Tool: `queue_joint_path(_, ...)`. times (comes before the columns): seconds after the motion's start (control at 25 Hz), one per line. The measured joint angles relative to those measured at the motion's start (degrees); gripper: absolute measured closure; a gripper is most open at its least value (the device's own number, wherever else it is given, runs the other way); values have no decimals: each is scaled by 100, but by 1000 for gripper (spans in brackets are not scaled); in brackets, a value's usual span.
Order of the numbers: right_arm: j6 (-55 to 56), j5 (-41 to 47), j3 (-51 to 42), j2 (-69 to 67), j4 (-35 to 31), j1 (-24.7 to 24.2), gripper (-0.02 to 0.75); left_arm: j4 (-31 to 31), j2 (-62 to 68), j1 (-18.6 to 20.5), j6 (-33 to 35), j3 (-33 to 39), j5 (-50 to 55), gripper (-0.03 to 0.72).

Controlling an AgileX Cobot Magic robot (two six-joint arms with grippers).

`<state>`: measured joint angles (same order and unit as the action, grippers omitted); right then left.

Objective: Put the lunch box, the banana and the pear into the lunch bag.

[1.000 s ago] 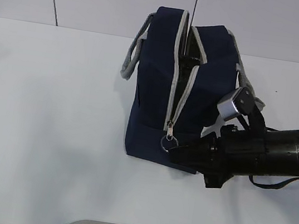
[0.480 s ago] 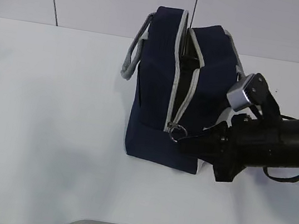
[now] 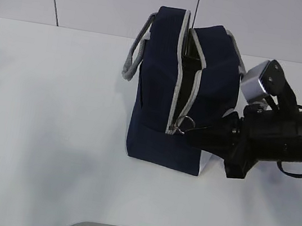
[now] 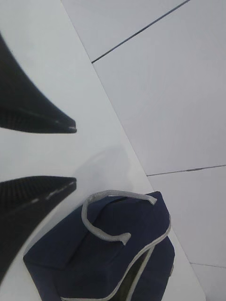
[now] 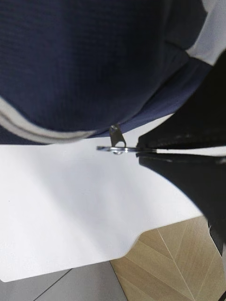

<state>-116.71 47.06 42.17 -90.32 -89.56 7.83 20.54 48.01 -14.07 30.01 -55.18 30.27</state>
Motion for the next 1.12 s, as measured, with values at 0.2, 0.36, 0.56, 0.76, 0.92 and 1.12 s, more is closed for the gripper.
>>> queue_joint_path(0.2, 13, -22, -3, 136, 0, 0, 731, 52, 13, 0, 0, 45, -77, 452)
queue_joint_path(0.36, 13, -36, -3, 271, -104, 0, 731, 137, 95, 0, 0, 45, -77, 452)
queue_joint_path(0.56, 13, -36, 117, 339, -125, 0, 731, 236, 193, 0, 0, 45, -115, 452)
queue_joint_path(0.76, 16, 54, 244, 356, -165, 0, 731, 259, 214, 0, 0, 45, -127, 452)
queue_joint_path(0.92, 26, 151, 367, 356, -213, 0, 731, 266, 214, 0, 0, 45, -154, 452)
queue_joint_path(1.12, 73, 196, 595, 356, -253, 0, 731, 322, 214, 0, 0, 45, -176, 452)
